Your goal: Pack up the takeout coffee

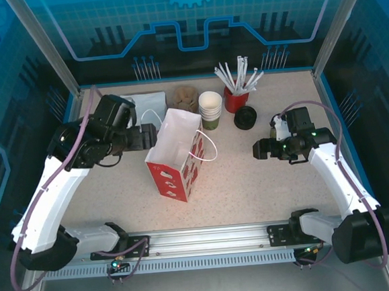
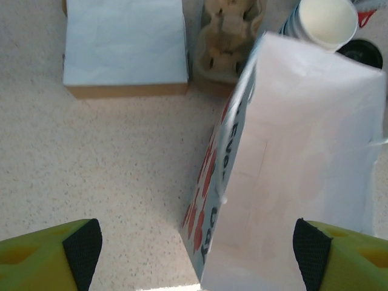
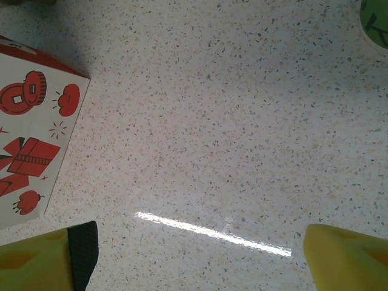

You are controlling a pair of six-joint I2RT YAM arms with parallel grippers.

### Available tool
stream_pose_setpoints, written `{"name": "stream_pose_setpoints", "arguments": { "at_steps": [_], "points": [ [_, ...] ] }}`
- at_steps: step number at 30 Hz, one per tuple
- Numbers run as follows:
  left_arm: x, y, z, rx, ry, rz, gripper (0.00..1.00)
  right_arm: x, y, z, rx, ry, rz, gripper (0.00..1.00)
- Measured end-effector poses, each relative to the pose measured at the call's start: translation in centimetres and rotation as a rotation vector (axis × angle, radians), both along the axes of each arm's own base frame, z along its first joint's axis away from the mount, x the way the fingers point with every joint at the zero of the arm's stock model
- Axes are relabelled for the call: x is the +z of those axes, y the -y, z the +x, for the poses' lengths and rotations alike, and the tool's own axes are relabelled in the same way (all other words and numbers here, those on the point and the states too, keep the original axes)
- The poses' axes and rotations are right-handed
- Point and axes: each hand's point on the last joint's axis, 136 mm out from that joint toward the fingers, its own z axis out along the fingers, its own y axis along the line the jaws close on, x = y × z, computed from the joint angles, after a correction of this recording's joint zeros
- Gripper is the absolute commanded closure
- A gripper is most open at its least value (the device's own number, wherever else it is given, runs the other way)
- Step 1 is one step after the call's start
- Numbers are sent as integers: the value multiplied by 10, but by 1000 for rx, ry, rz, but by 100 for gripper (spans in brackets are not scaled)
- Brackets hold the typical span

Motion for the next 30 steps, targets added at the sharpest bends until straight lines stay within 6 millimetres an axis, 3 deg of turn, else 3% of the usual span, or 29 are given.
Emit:
{"name": "stream_pose_setpoints", "arguments": {
  "at_steps": [6,13,26,30],
  "points": [
    [-36,8,1,-25,-96,-73,15,0,-3,0,7,-5,16,10],
    [-67,10,13,-28,-148,-70,39,1,-4,0,9,-2,21,11],
    [-82,20,13,-79,-163,-97,82,11,-12,2,13,7,75,14],
    [-74,17,8,-80,-135,-109,88,20,-14,6,10,27,86,15]
  ]
}}
